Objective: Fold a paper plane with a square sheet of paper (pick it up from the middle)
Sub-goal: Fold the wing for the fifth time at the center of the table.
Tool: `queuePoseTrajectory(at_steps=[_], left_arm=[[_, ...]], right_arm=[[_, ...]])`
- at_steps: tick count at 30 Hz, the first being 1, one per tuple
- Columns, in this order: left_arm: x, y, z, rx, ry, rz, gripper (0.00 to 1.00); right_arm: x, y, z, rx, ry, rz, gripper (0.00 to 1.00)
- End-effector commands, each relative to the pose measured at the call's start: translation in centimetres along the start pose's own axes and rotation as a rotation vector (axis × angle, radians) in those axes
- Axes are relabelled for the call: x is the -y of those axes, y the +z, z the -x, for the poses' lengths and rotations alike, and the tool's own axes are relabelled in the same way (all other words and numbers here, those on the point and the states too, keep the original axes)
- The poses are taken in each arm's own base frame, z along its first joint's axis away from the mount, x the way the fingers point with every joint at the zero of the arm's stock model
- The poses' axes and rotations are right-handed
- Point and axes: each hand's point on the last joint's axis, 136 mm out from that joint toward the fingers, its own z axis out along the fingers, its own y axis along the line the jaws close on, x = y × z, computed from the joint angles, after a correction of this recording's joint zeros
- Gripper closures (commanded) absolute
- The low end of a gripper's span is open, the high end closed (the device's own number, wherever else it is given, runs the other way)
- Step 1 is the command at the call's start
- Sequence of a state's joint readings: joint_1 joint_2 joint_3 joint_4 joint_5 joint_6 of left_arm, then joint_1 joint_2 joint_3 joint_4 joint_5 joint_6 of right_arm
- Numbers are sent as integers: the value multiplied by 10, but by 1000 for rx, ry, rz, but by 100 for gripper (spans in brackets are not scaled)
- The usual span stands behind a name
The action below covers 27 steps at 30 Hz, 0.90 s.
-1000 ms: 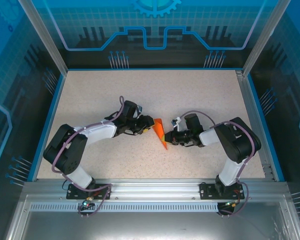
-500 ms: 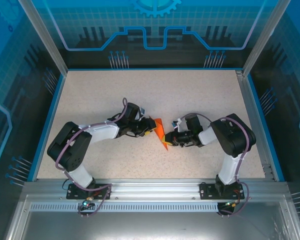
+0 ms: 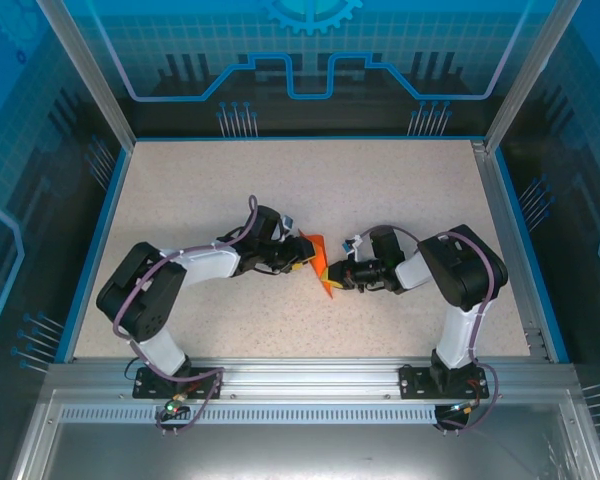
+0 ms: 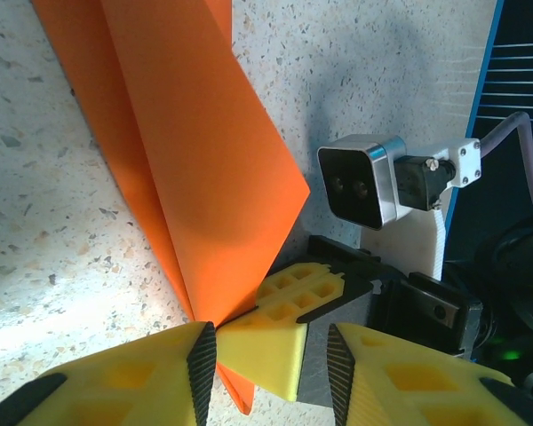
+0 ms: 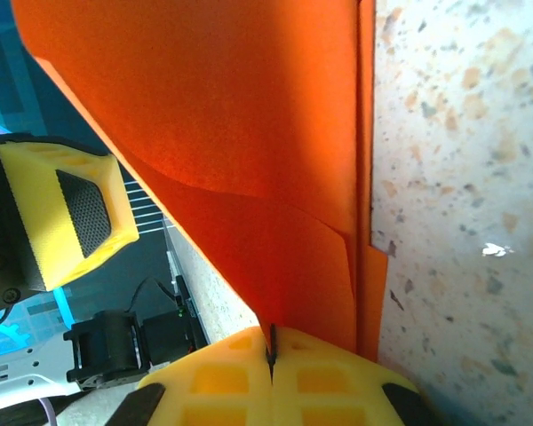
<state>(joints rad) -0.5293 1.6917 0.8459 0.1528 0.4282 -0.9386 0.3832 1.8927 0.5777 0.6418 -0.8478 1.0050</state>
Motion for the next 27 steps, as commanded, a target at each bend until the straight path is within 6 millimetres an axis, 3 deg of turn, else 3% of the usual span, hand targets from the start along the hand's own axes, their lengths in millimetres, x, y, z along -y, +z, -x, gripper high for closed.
queuePoseTrajectory(at_steps=[1, 27], left_arm=[[-2, 7, -10, -42, 31, -14, 59], [2, 2, -7, -9, 50, -18, 58]], right_arm=[[19, -2, -2, 5, 96, -40, 97], [36, -5, -13, -9, 129, -107, 97]])
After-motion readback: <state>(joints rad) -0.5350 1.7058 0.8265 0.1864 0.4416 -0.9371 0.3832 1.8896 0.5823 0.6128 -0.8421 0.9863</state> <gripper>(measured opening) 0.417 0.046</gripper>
